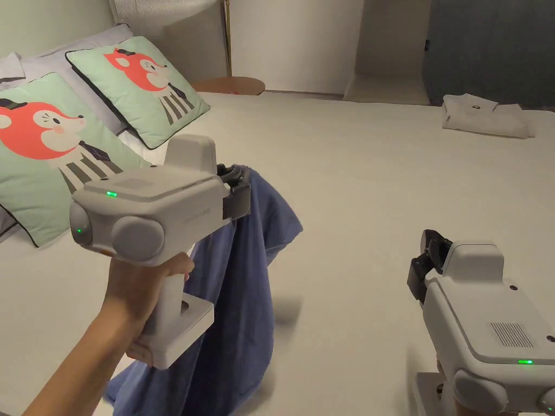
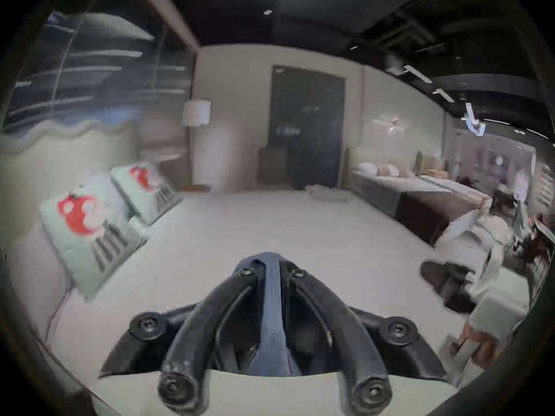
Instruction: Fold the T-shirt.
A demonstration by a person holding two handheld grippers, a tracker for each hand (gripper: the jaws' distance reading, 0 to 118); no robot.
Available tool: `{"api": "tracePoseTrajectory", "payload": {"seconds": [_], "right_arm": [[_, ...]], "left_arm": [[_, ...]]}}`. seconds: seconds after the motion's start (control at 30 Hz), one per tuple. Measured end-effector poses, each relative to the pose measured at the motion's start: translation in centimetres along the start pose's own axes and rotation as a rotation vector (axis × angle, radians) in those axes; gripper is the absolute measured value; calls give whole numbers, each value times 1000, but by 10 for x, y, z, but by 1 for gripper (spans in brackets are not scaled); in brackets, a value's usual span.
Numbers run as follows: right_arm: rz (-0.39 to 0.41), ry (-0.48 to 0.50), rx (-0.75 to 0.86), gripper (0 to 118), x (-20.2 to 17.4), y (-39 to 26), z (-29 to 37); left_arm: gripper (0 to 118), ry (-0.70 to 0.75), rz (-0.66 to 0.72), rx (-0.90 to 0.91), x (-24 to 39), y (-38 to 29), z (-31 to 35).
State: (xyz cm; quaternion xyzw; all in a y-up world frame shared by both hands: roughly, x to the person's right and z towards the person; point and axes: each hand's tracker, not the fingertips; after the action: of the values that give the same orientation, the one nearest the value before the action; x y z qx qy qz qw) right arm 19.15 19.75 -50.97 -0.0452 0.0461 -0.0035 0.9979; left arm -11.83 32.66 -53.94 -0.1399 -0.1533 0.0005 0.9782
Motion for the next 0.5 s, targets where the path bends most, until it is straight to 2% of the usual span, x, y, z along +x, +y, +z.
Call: {"api": "tracePoseTrajectory", "payload": {"seconds": [0.23, 0.5], "right_arm": [[-22, -138, 12, 0, 55, -2, 24], [-13, -291, -3, 0, 111, -15, 59]], "left_arm": [[5, -211, -55, 73, 83, 48, -39], [5, -395, -72, -91, 156, -12, -87]]}}
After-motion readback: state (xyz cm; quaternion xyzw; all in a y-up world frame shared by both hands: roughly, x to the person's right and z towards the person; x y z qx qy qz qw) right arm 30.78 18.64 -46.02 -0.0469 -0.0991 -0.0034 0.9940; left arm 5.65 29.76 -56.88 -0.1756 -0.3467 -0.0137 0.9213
